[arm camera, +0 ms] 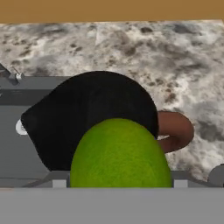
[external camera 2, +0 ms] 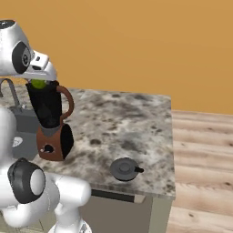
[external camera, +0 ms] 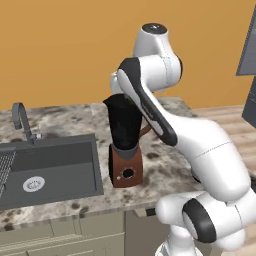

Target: Grab the lime and garlic from the fridge, place them in the blender, close the lid, and turn on the blender to create a marinade.

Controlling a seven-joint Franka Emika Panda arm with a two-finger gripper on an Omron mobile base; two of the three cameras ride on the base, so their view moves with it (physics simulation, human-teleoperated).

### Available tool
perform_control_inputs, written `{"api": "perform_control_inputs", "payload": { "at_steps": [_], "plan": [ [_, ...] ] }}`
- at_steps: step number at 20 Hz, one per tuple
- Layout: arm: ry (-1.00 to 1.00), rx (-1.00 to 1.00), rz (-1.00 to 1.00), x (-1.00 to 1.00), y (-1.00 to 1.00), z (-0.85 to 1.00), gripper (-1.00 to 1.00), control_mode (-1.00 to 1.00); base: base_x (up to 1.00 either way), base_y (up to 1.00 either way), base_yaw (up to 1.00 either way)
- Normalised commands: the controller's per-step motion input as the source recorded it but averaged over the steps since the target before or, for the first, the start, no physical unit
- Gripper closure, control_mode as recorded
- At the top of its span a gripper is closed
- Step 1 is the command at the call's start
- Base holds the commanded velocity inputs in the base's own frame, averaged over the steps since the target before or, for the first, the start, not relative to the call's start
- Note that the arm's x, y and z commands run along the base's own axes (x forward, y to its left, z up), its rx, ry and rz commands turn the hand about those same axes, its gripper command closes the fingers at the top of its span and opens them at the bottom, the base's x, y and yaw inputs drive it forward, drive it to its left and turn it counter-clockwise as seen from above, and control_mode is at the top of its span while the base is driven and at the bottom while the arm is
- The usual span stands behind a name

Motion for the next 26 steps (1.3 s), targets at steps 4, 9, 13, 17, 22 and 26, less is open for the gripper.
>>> {"api": "perform_control_inputs", "payload": {
  "at_steps": [4,9,13,17,22,26],
  "plan": [
    [0.19,-0.01,0.0,0.84,0.38,-0.41,1.0,-1.0,0.0,0.0,0.0],
    [0.12,-0.02,0.0,0.53,0.27,-0.64,1.0,-1.0,0.0,0.0,0.0],
    [0.05,0.0,0.0,0.43,0.06,-0.4,1.0,-1.0,0.0,0.0,0.0],
    [0.0,0.0,0.0,0.22,0.0,-0.42,1.0,-1.0,0.0,0.0,0.0],
    [-0.02,0.0,0.0,-0.25,0.0,-0.56,-1.0,-1.0,0.0,0.0,0.0],
    [-0.02,0.01,0.0,-0.16,0.0,-0.16,-1.0,-1.0,0.0,0.0,0.0]
  ]
}}
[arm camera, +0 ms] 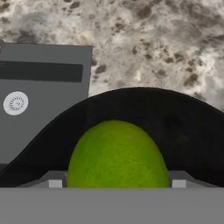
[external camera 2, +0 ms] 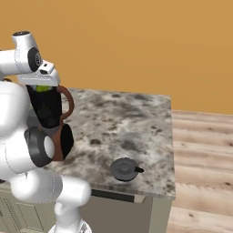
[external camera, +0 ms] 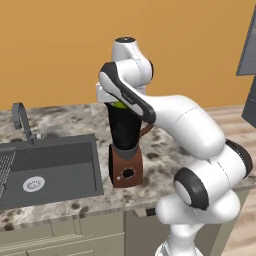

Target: Grab the lime and garlic from the fridge, place them in the blender, close the lid, and turn on the blender to create a marinade.

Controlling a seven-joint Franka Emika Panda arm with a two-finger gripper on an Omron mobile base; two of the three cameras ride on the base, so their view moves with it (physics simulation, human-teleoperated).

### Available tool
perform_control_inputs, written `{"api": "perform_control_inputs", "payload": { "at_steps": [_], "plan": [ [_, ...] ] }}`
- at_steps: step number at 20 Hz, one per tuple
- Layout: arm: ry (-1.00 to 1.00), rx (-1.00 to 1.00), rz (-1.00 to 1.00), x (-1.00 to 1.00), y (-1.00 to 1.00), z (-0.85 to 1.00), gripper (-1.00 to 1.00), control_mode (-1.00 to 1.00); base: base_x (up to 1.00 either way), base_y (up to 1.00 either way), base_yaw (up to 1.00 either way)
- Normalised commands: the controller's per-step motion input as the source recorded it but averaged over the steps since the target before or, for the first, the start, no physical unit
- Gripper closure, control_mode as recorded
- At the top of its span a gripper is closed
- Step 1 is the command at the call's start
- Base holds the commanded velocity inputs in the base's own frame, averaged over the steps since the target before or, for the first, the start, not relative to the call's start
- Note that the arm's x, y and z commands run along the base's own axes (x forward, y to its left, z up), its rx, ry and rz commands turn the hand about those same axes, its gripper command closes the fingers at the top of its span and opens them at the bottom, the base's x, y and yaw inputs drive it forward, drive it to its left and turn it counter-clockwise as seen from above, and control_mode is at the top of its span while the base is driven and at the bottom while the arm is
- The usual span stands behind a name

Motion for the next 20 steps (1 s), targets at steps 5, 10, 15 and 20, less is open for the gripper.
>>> {"api": "perform_control_inputs", "payload": {
  "at_steps": [5,10,15,20],
  "plan": [
    [-0.06,0.01,0.0,-0.27,-0.01,0.18,-1.0,-1.0,0.0,0.0,0.0],
    [-0.11,0.0,0.0,-0.25,0.0,0.49,-1.0,-1.0,0.0,0.0,0.0],
    [-0.14,0.01,0.0,-0.44,-0.32,0.44,-1.0,-1.0,0.0,0.0,0.0],
    [-0.12,0.1,0.0,-0.82,-0.98,0.0,-1.0,-1.0,0.0,0.0,0.0]
  ]
}}
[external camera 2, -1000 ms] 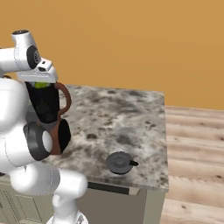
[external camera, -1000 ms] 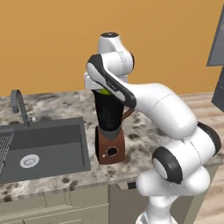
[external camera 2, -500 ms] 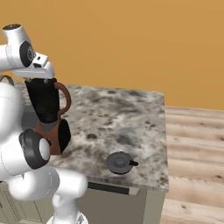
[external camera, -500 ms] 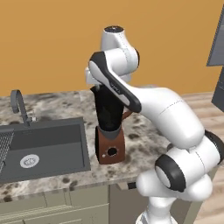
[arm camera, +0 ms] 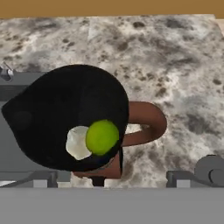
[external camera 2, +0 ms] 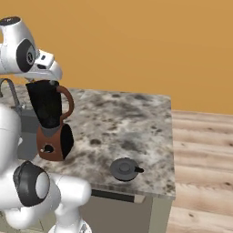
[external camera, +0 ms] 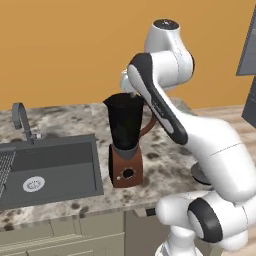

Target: Grab the lime and garlic from the fridge, place them in the blender, close the lid, and turn on the blender to create a marinade.

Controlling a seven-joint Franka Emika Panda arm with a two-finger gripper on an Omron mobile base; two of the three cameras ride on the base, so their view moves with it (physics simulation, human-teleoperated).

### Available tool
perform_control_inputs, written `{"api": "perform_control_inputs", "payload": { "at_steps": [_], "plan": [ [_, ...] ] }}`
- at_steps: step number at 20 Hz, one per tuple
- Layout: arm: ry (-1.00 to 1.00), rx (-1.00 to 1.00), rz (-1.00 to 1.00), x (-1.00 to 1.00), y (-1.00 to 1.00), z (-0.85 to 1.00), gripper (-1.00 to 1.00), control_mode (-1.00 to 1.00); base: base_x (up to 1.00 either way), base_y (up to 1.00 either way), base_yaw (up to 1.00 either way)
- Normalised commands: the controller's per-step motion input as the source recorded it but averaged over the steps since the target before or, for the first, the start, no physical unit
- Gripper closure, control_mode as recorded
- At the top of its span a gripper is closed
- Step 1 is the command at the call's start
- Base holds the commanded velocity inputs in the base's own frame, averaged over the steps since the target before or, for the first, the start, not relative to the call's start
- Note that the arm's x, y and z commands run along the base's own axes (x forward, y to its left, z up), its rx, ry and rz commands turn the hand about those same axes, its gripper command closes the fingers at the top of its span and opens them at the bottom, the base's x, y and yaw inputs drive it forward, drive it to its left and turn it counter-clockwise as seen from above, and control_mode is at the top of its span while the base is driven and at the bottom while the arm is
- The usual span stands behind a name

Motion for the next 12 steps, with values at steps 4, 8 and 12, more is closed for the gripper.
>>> {"api": "perform_control_inputs", "payload": {
  "at_steps": [4,8,12],
  "plan": [
    [-0.16,0.1,0.0,-0.71,-1.0,-0.1,-1.0,-1.0,0.0,0.0,0.0],
    [-0.19,0.06,0.08,-0.39,-1.0,-0.2,-1.0,-1.0,0.0,0.0,0.0],
    [-0.2,0.04,0.24,-0.17,-1.0,-0.32,-1.0,-1.0,0.0,0.0,0.0]
  ]
}}
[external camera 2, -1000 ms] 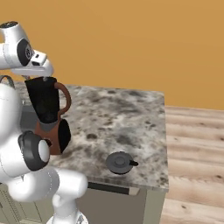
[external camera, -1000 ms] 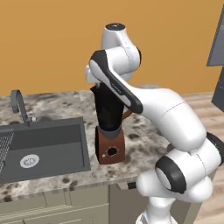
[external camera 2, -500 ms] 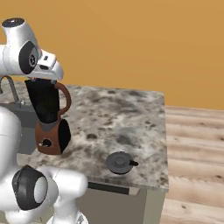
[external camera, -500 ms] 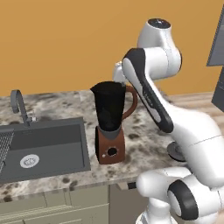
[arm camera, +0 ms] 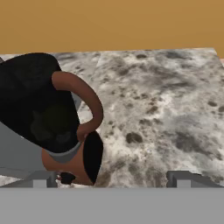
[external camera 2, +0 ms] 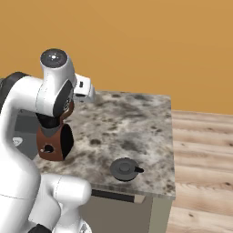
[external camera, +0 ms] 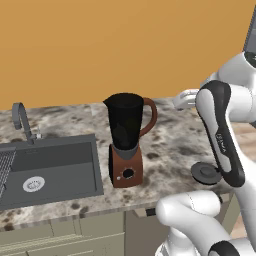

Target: Grab the lime and garlic from the fridge, place them in the blender, close the lid, and turn on the blender to create a marinade.

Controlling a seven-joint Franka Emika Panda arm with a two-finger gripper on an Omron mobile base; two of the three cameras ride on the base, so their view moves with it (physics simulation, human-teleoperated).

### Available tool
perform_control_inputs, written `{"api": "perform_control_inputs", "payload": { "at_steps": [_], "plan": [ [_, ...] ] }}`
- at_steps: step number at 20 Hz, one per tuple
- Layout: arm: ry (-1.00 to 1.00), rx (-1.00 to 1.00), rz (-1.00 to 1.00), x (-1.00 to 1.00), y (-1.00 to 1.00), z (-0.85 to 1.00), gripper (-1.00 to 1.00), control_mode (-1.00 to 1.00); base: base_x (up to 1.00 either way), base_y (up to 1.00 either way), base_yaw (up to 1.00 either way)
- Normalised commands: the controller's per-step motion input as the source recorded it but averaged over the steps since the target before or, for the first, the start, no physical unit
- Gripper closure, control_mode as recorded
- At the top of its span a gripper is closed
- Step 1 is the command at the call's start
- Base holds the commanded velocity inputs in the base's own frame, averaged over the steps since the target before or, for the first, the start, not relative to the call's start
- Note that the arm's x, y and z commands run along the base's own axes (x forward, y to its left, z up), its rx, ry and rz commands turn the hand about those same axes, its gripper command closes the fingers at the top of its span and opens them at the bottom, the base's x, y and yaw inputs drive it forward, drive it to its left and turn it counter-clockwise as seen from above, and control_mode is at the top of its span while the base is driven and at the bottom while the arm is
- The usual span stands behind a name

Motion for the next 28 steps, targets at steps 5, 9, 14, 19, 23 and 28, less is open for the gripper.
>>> {"api": "perform_control_inputs", "payload": {
  "at_steps": [5,9,14,19,23,28],
  "plan": [
    [-0.16,0.01,0.35,0.0,-1.0,-0.49,-1.0,-1.0,0.0,0.0,0.0],
    [-0.05,0.0,0.4,0.0,-1.0,-0.63,-1.0,-1.0,0.0,0.0,0.0],
    [0.0,-0.02,0.4,0.0,-1.0,-0.64,-1.0,-1.0,0.0,0.0,0.0],
    [0.0,-0.14,0.36,0.01,-0.93,-0.7,-1.0,-1.0,0.0,0.0,0.0],
    [0.0,-0.24,0.32,0.2,-0.31,-0.85,-1.0,-1.0,0.0,0.0,0.0],
    [0.0,-0.25,0.23,0.27,-0.01,-0.9,-1.0,-1.0,0.0,0.0,0.0]
  ]
}}
